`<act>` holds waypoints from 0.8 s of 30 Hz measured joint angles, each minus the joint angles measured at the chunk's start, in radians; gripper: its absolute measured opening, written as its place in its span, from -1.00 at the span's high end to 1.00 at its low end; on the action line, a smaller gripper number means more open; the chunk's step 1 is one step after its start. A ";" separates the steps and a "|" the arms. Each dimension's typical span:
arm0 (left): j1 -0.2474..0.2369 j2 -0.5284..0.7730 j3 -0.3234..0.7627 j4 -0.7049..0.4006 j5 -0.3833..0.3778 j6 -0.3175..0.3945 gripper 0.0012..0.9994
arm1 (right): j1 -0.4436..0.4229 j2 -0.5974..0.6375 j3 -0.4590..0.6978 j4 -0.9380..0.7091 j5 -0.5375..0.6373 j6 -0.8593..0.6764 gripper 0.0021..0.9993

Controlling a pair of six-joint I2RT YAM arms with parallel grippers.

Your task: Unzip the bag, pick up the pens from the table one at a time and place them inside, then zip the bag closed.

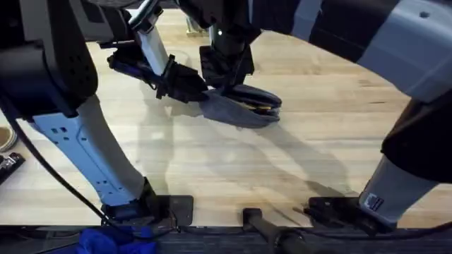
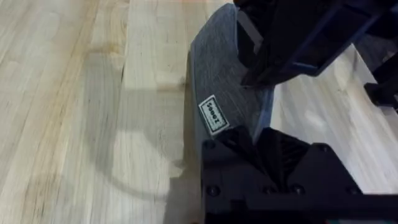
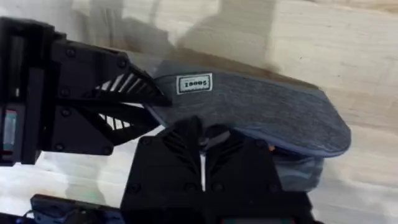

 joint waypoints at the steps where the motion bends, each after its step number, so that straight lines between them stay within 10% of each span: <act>1: -0.001 0.000 0.000 -0.002 0.001 0.000 0.91 | -0.001 0.000 0.002 -0.007 -0.002 -0.002 0.94; 24: -0.010 0.000 0.000 -0.004 0.023 0.000 0.92 | -0.036 0.000 0.010 -0.040 -0.049 0.014 0.94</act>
